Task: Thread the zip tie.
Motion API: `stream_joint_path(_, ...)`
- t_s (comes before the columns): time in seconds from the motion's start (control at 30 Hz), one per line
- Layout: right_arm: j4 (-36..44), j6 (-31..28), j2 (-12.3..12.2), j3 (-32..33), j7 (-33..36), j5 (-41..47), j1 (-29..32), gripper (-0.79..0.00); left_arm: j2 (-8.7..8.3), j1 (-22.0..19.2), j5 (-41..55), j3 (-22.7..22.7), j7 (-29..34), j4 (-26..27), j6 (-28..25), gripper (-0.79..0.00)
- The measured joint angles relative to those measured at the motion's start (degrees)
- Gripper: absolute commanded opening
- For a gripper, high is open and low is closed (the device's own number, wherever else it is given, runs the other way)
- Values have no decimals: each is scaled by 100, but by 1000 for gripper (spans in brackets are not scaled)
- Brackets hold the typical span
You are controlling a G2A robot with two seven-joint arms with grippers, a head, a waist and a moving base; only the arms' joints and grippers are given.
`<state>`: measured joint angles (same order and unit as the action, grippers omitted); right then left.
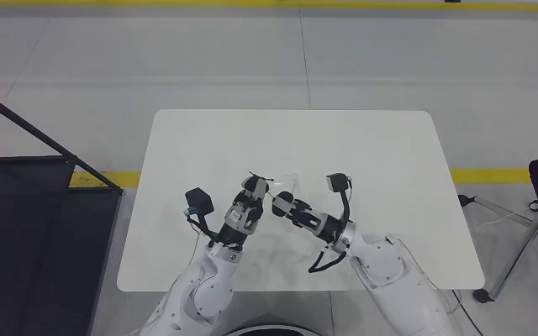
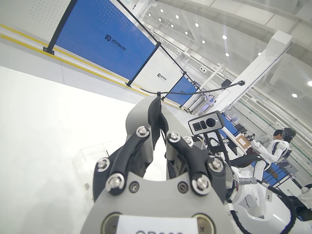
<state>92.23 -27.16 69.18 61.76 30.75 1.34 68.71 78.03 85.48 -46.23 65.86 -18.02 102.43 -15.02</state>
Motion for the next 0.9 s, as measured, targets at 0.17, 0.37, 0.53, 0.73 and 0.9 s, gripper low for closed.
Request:
stream_joint_path(0.17,2,-16,4,7,-3,0,3,-785,6,3,16,5,14,-3,-9,-579)
stream_joint_path(0.37,-7,-61,8,22,-13,21,13,-785,16,3,36,5,35,6,27,-413)
stream_joint_path(0.53,-19,-111,14,24,-39,40,19,-785,21,6,57,8,65,11,1,-419)
stream_joint_path(0.73,-30,-180,24,42,-124,72,23,-785,16,28,59,39,119,18,-100,-422)
stream_joint_path(0.9,-51,-252,27,80,-135,141,24,-785,4,74,128,111,198,34,-208,-363)
